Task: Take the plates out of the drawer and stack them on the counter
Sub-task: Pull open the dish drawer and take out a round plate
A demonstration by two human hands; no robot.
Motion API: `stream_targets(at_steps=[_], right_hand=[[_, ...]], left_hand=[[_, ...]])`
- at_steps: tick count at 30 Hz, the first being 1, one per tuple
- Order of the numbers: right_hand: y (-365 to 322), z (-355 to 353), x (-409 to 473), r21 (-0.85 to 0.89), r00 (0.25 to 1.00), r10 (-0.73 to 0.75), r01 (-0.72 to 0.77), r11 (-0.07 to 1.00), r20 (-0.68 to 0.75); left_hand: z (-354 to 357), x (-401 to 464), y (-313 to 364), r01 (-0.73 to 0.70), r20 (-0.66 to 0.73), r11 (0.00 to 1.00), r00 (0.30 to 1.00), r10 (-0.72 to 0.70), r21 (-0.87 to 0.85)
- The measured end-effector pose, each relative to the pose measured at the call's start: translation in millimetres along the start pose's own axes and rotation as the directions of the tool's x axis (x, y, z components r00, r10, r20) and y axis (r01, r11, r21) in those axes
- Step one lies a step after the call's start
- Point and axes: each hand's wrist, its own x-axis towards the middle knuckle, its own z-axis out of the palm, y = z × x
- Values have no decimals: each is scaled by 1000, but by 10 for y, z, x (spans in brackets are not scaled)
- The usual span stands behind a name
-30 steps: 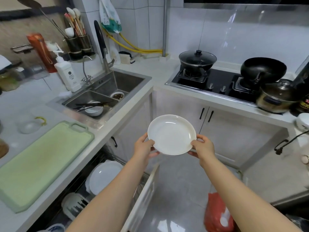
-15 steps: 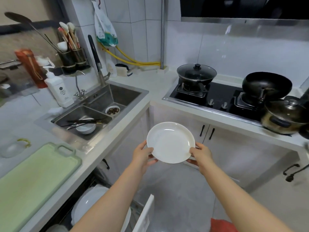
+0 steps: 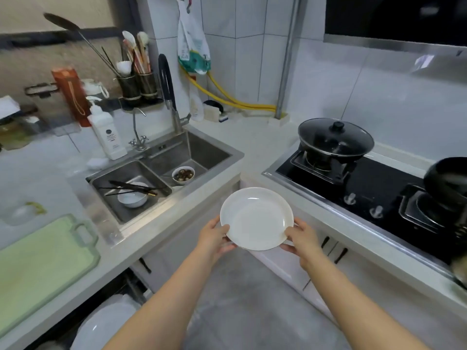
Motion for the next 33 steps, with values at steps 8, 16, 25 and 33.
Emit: stream_targets(at_steps=[8,16,25,33], right_hand=[[-381,244,712,41,1000,-26,26,999,11],[-682,616,1392,40,1000,-11,11,999,-10],[-1127,867,1993,72,1000,-10,8,997,16],[-1469,982,2846,61,992,13,-21,998,127]], left_hand=[[192,795,409,-58,1,996,998,58,67],[277,1505,904,-87,21,992,996,86,92],[470,2050,1334,-94,16,993,996,93,67],[760,2617,1646,-127,-82,991,988,129,30]])
